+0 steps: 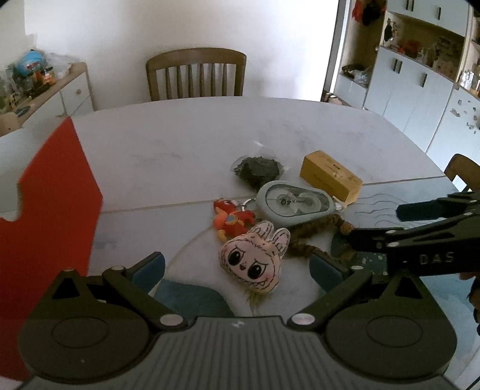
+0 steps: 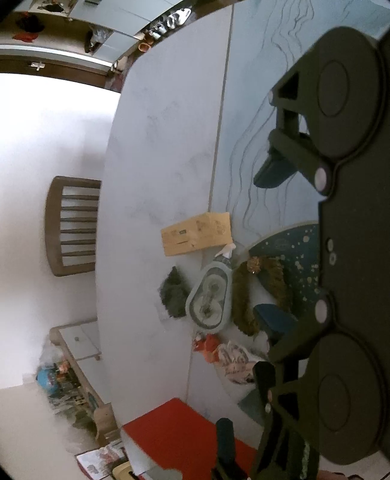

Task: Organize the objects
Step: 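Grasp the pink bunny plush with the left gripper while the right gripper grasps the brown bead string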

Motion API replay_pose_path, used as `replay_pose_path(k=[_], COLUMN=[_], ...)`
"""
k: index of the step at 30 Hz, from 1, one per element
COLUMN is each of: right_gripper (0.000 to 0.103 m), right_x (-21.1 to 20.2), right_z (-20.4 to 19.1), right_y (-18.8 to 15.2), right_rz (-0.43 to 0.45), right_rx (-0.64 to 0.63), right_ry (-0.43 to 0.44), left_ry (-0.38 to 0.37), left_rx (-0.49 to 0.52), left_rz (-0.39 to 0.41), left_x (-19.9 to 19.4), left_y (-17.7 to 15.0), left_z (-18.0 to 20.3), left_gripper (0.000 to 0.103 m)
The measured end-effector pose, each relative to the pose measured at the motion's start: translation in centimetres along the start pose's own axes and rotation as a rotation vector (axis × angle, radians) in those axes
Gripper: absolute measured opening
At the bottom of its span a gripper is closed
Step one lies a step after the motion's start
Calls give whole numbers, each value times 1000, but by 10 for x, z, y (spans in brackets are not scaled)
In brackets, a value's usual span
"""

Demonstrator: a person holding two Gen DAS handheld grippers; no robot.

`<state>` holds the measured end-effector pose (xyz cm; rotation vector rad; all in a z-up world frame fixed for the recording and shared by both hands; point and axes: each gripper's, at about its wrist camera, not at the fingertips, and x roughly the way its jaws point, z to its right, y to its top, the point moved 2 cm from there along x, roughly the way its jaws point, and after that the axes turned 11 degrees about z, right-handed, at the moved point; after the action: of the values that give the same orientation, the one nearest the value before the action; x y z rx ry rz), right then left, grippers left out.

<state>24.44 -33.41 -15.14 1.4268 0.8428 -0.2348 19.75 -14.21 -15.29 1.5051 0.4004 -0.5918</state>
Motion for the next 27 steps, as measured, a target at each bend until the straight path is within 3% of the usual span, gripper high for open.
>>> replay_pose_path(k=[13,24,27], right_gripper=[65,37,30], right_x=[25,25,25], right_z=[-2,-17,-20], right_y=[-6,-6,-6], right_rz=[-32,-16,-16], right_rx=[-23,-89,-93], right_ry=[6,20,21], left_ry=[-16,-49,-46], left_rx=[57,81,80], left_rz=[22,2,-9], left_x=[15,19,19], left_y=[-1,0,0], left_z=[3,11,12], left_gripper=[101,54,52])
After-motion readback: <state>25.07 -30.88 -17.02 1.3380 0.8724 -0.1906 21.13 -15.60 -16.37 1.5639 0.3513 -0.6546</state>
